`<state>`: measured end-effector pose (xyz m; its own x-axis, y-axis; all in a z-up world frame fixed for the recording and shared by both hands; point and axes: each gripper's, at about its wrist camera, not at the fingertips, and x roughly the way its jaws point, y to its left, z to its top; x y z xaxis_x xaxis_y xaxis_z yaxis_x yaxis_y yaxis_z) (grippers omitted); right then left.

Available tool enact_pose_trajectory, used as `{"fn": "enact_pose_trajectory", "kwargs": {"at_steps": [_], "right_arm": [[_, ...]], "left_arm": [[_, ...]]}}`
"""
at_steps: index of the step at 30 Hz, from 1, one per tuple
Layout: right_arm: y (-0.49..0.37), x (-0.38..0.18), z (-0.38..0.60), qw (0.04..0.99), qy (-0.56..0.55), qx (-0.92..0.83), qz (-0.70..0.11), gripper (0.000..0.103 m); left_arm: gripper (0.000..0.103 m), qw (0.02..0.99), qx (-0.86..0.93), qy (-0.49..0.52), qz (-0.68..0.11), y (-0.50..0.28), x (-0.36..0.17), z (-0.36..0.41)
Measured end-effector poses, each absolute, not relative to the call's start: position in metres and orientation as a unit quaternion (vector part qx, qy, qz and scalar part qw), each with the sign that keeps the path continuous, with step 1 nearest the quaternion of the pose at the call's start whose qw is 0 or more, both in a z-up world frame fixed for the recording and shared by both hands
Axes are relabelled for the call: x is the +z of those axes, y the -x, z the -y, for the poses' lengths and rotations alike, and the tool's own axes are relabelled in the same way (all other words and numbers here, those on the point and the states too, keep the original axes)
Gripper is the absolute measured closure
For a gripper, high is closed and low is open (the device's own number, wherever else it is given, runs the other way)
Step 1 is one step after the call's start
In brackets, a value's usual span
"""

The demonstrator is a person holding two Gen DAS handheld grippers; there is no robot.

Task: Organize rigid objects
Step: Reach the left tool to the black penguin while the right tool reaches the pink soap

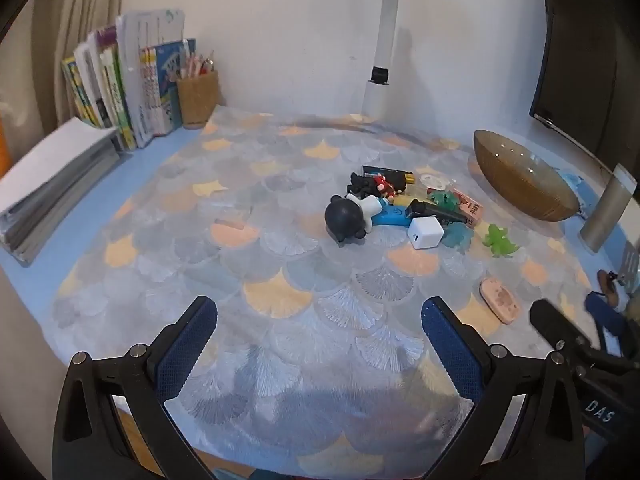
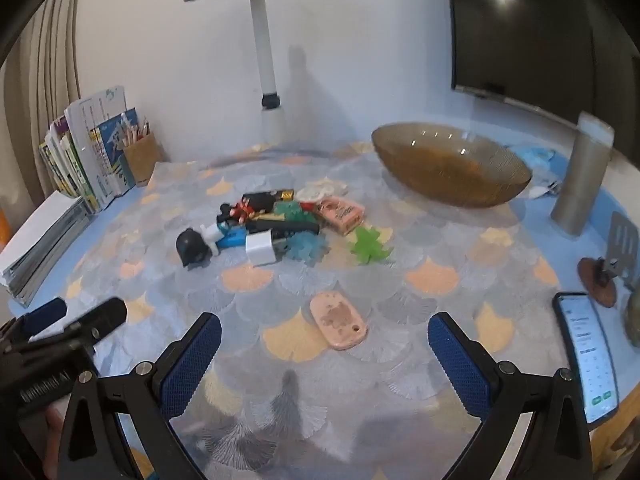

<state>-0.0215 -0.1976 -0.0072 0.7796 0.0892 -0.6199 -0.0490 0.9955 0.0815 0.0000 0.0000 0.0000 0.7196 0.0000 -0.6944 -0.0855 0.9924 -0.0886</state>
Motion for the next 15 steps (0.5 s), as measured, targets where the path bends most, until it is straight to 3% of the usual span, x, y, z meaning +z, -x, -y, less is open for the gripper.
{"fn": "enact_pose_trajectory", "kwargs": {"at_steps": [15], "right_arm": [[-0.026,-0.024,0.207,0.926,0.005,0.073,-0.371,0.0]], "left_arm": [[0.001,0.907,-0.052,-0.026,-0.417,-0.075,-0.008,-0.008]]}}
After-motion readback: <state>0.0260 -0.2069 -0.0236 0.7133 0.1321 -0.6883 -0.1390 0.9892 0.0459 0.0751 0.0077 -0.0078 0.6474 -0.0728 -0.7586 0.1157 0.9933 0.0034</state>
